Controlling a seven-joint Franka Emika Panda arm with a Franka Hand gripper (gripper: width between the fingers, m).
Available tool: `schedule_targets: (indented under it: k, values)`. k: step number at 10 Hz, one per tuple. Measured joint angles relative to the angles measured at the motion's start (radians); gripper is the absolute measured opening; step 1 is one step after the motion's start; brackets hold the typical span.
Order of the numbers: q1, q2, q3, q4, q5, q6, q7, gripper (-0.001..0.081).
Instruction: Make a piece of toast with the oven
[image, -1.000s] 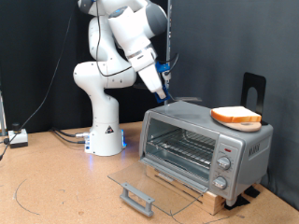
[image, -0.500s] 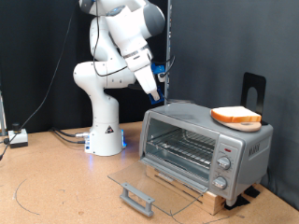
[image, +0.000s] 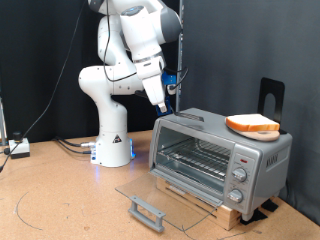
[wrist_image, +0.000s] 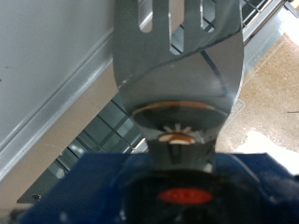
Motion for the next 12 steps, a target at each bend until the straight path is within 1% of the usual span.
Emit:
schedule_targets:
  k: [2,4,7,9,12]
  values:
    - [0.004,0.04,0.004,0.004,0.009,0.015,-0.026,0.0428]
    - [0.012,0.08,0.016,0.008,0.033,0.06,-0.042,0.0428]
    - [0.028,0.125,0.039,0.033,0.081,0.119,-0.048,0.0428]
    - [0.046,0.14,0.056,0.057,0.107,0.128,-0.048,0.0428]
    - [0.055,0.161,0.093,0.08,0.116,0.127,-0.013,0.0428]
